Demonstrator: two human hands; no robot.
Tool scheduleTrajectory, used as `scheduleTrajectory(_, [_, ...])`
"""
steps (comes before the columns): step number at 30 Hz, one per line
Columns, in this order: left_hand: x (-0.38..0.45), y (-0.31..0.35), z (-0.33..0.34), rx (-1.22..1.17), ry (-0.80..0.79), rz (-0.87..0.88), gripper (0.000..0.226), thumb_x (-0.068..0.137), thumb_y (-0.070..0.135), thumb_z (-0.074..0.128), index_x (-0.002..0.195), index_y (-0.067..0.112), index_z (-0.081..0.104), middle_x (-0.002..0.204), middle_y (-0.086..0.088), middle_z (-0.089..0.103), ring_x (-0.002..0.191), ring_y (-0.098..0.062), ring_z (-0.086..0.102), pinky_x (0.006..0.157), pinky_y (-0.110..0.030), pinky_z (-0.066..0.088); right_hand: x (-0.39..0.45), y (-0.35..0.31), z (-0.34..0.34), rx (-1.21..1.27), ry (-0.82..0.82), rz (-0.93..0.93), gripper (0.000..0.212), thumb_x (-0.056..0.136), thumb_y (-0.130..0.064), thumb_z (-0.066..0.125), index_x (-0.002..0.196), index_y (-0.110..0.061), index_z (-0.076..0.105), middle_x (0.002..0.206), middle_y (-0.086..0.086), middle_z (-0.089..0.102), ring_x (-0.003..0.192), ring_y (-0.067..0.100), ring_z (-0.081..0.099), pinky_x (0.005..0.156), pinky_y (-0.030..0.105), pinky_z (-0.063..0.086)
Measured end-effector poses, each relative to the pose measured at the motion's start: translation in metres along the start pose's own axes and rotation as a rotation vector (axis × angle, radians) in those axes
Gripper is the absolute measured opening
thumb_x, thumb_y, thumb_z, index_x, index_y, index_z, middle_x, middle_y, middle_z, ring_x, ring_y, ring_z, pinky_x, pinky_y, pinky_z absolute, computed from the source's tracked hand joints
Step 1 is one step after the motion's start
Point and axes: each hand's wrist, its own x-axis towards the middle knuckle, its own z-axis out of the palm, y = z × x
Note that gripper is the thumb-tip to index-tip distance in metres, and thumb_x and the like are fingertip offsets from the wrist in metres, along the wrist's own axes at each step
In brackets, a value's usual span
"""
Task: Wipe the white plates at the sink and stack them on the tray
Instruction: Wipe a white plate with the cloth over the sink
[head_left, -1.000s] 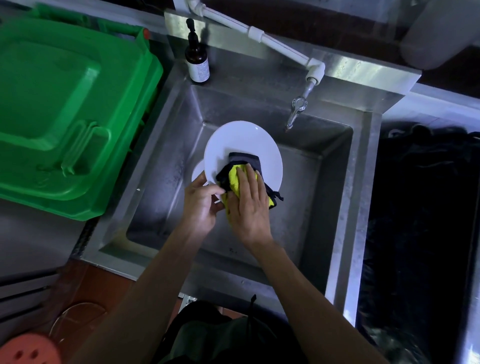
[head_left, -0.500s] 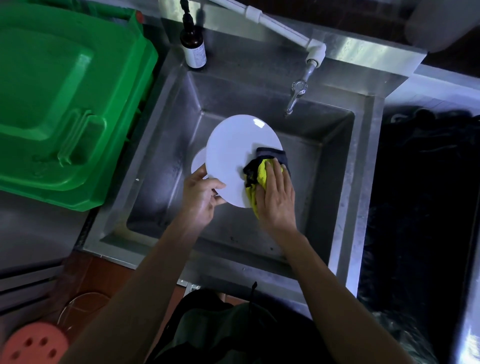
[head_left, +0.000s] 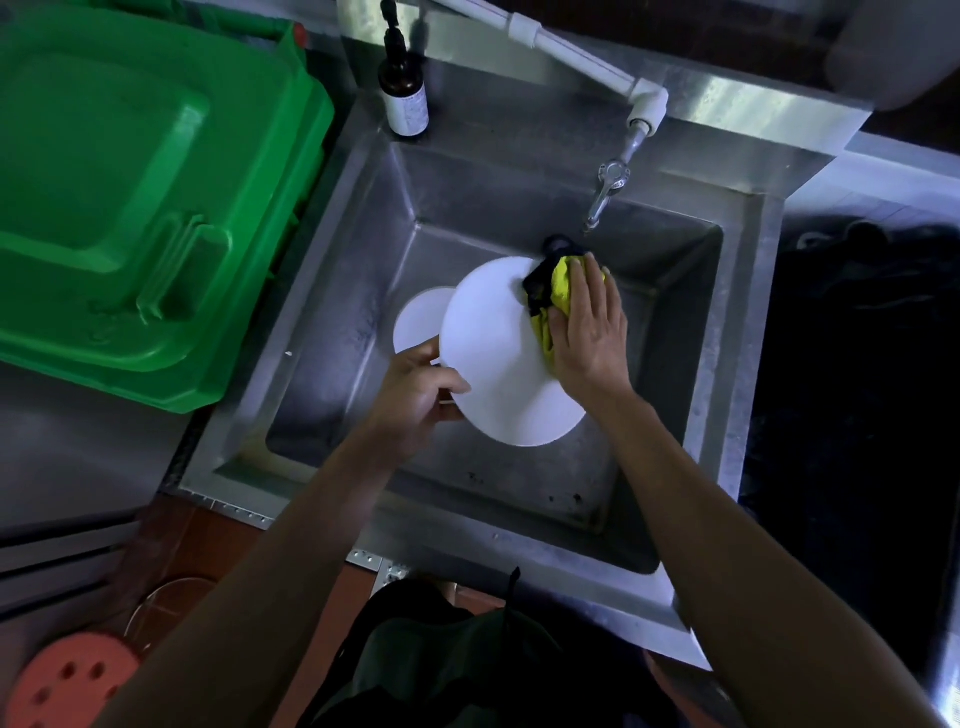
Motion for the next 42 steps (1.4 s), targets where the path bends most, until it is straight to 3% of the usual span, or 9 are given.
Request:
scheduleTrajectory(9, [-0.005,-0.002,0.000,0.045,-0.062,0.006,0.046,0.067,0.001,0.063,0.102,0.025,0.078,0.098,-0.006,0.076,0.085,-0.022,0.074,0.070,-0.040,0.060,0.003,-0.042,0.004,0.010,0.011,-0.183,0.056,0.107,-0.026,0.038,0.159,-0.014,0.023,0.168,0.005,0.016,0.155,0.029,0.009,0.124,0.046,0.012])
scheduleTrajectory(18, [-0.004,-0.009,-0.005,-0.013,-0.074,0.095,0.041,0.075,-0.012,0.055,0.105,0.010,0.073,0.094,-0.014,0.072,0.093,-0.028,0.072,0.074,-0.042,0.059,-0.024,-0.071,0.014,0.172,-0.127,-0.436,0.057,0.101,-0.015,0.045,0.156,-0.008,0.031,0.166,0.011,0.020,0.155,0.031,0.011,0.124,0.049,0.014])
scheduleTrajectory(24, [-0.005,-0.009,-0.013,-0.053,-0.062,0.107,0.040,0.072,-0.018,0.054,0.098,0.007,0.073,0.090,-0.016,0.071,0.090,-0.029,0.072,0.070,-0.040,0.059,-0.043,-0.070,0.020,0.198,-0.136,-0.461,0.058,0.101,-0.024,0.039,0.155,-0.006,0.031,0.166,0.012,0.021,0.155,0.029,0.012,0.123,0.049,0.017])
scheduleTrajectory(32, [-0.017,-0.010,-0.010,-0.100,-0.129,0.079,0.037,0.077,-0.006,0.059,0.105,0.012,0.074,0.097,-0.014,0.071,0.092,-0.026,0.071,0.070,-0.038,0.058,-0.028,-0.067,0.015,0.086,-0.096,-0.536,0.054,0.106,-0.027,0.041,0.157,-0.013,0.030,0.167,0.007,0.019,0.155,0.029,0.009,0.123,0.050,0.016])
scheduleTrajectory(37, [-0.021,-0.004,-0.007,-0.109,-0.075,0.085,0.039,0.072,-0.006,0.059,0.099,0.017,0.077,0.093,-0.012,0.072,0.087,-0.026,0.071,0.068,-0.039,0.060,-0.001,-0.066,0.009,0.050,0.000,-0.492,0.053,0.106,-0.027,0.042,0.154,-0.007,0.034,0.164,0.011,0.026,0.153,0.034,0.016,0.122,0.053,0.019])
scheduleTrajectory(42, [-0.025,-0.003,-0.006,-0.152,0.044,0.088,0.046,0.079,-0.018,0.054,0.108,0.012,0.074,0.096,-0.009,0.074,0.088,-0.027,0.070,0.067,-0.039,0.060,0.015,-0.054,0.004,-0.001,0.053,-0.355,0.054,0.106,-0.030,0.041,0.156,-0.012,0.032,0.165,0.008,0.024,0.153,0.033,0.016,0.122,0.050,0.017])
